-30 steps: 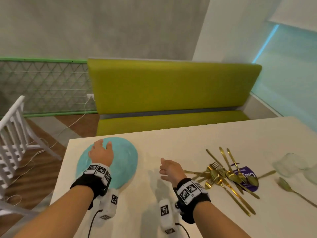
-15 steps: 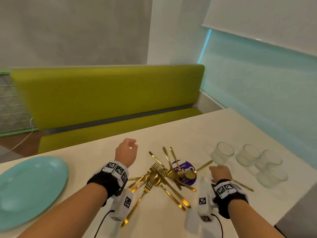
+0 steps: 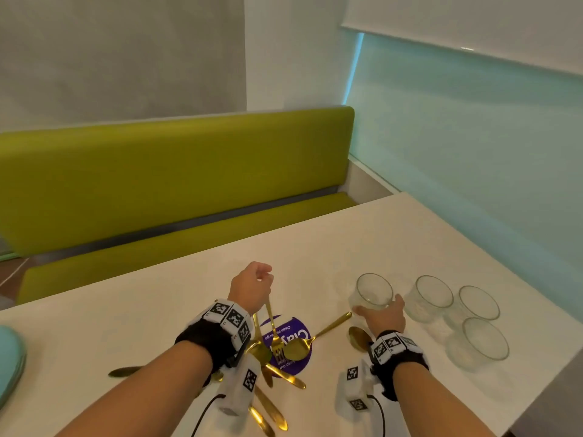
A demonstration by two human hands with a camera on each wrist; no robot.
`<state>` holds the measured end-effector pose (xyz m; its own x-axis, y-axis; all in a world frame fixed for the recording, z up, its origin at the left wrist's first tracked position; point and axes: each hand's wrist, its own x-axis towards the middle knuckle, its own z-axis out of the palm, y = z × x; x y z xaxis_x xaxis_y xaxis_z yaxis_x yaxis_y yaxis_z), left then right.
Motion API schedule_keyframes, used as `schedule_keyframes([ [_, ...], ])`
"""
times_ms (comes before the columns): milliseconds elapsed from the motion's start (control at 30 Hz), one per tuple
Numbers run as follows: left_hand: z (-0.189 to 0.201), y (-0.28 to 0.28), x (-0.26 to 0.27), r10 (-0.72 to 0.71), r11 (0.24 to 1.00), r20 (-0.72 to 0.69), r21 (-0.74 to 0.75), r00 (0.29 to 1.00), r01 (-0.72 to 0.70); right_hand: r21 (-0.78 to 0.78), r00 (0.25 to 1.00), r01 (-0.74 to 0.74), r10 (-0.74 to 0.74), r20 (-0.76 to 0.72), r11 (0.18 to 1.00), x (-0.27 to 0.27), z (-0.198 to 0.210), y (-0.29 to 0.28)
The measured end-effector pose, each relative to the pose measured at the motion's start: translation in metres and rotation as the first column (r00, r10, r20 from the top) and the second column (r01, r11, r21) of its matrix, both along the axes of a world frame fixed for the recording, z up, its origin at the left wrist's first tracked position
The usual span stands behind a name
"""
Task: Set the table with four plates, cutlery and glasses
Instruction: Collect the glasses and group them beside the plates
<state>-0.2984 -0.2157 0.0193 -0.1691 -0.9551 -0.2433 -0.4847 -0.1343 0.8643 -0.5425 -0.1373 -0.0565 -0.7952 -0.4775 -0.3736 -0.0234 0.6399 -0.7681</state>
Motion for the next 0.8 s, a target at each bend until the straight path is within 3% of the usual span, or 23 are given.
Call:
schedule_keyframes([
  [467, -0.009, -0.005, -0.032, -0.063, 0.998, 0.1, 0.032, 0.993, 0.06, -0.123, 0.991, -0.109, 0.098, -0.087, 0.986, -0.005, -0.004, -0.01],
  [567, -0.009, -0.002, -0.043, -0.159, 0.987, 0.129, 0.029, 0.979, 0.157, -0.178, 0.971, -0.233, 0.218, -0.103, 0.956, 0.004, 0.011, -0.018],
  [800, -0.006, 0.01, -0.071, -0.313, 0.949, 0.009, 0.037, 0.95, 0.313, -0.304, 0.868, -0.473, 0.497, 0.001, 0.827, 0.031, 0.046, -0.028],
])
